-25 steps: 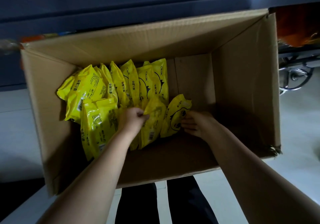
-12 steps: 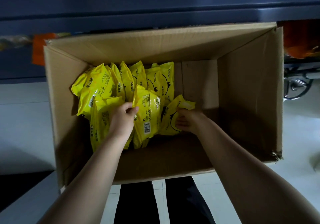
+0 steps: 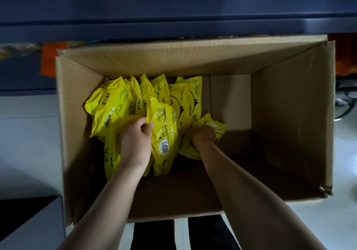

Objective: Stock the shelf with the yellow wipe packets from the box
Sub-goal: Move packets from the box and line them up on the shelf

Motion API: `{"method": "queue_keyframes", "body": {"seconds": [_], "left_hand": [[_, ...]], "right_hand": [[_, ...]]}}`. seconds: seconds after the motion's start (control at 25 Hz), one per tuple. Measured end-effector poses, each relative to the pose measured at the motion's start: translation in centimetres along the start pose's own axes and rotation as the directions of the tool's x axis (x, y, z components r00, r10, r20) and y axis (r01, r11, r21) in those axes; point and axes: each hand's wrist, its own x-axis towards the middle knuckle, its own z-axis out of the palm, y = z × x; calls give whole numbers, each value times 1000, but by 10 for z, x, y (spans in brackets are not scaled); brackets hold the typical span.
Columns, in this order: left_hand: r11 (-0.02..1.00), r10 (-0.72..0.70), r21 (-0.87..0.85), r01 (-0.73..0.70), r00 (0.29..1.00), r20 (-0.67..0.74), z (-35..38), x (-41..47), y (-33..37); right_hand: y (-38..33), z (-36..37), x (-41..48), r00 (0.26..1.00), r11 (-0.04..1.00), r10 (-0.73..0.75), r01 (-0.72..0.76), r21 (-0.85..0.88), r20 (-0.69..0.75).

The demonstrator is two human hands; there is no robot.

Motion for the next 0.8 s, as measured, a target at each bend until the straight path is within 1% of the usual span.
{"method": "queue_keyframes", "body": {"seconds": [0.12,0.2,0.24,0.28,0.36,0.44,0.48,0.52,0.56,0.6,0.64,0.68,0.76,0.8], "left_hand": [[998,37,43,-36,999,-25,3,-2,3],[998,36,46,-34,999,-31,2,-4,4],[999,29,46,-27,999,-29,2,-4,4],[999,22,43,-21,999,-25,1,-4,3],[999,20,30,-19,1000,-18,0,-4,1],[999,27,21,-26,999,-23,0,-5,1],[999,33,22,-33,999,-25,0,-4,1],[999,39,25,-39,999,-21,1,-4,0],[999,41,23,-41,999,-18,3,-4,-2],[999,41,14,-41,999,-15,4,-3,-4],[999,44,3,-43,999,-11,5,-2,-7],[999,51,-6,-51,999,-7,6,-2,-8],[998,65,-15,-65,998,-5,7,-2,-9],[997,72,-12,-72,997,-7,7,-1,-9]], "right_hand": [[8,-3,2,997,997,-2,7,77,-72],[12,-7,3,992,985,28,-7,171,-122],[11,-10,4,991,982,33,-8,186,-130],[10,-13,5,991,986,25,-3,164,-131],[10,-17,9,992,998,-20,27,55,-122],[14,-23,14,987,992,-91,78,-102,-133],[16,-30,17,974,972,-158,125,-200,-160],[19,-39,20,944,928,-275,212,-308,-180],[22,-49,25,887,844,-431,334,-419,-162],[22,-60,29,815,730,-572,454,-510,-94],[20,-70,34,754,620,-657,548,-562,9],[16,-78,38,733,563,-670,604,-564,117],[12,-82,42,750,556,-595,644,-526,289],[14,-82,43,758,532,-563,638,-557,331]]}}
